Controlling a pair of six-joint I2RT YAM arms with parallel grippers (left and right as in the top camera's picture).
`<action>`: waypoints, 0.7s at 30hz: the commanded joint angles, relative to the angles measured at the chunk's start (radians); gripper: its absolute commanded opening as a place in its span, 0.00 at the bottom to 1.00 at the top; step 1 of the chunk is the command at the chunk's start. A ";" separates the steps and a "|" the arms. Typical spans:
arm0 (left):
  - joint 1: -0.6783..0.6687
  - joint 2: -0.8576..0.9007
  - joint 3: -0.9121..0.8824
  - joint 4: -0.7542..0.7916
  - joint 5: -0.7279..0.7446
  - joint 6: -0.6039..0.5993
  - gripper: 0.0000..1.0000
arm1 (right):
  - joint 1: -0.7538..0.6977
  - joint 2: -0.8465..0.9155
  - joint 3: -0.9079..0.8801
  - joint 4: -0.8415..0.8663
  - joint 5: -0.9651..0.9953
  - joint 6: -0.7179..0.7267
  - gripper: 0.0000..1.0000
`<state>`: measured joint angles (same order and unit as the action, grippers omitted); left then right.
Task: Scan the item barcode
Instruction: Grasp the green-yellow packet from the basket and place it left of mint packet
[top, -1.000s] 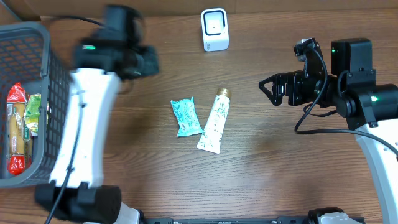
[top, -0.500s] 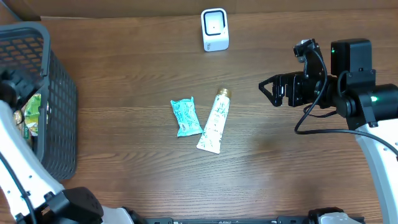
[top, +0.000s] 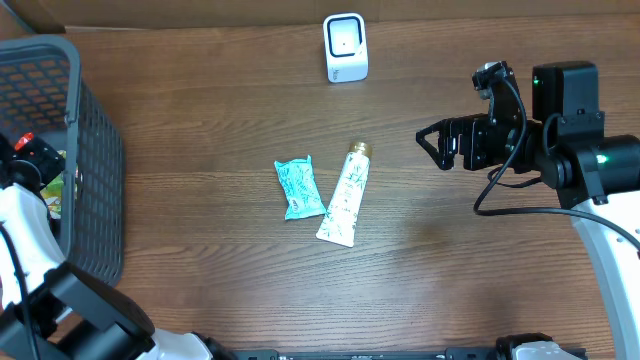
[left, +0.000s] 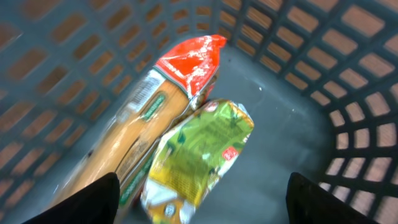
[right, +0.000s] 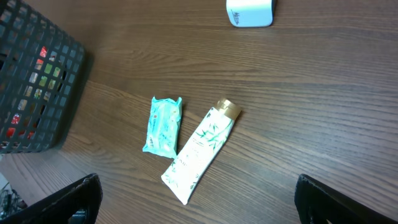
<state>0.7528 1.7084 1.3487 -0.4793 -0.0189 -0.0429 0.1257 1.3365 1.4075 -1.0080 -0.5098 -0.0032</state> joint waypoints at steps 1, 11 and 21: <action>-0.009 0.060 -0.011 0.031 -0.016 0.117 0.77 | -0.002 -0.001 0.019 0.007 -0.008 -0.001 0.99; -0.010 0.216 -0.011 0.012 -0.081 0.091 0.77 | -0.002 -0.001 0.019 0.007 -0.008 0.000 0.99; -0.016 0.222 -0.011 -0.018 -0.221 0.009 0.77 | -0.002 -0.001 0.019 0.008 -0.008 0.000 0.99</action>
<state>0.7429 1.9194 1.3418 -0.4923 -0.1993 -0.0051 0.1257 1.3365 1.4075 -1.0065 -0.5095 -0.0029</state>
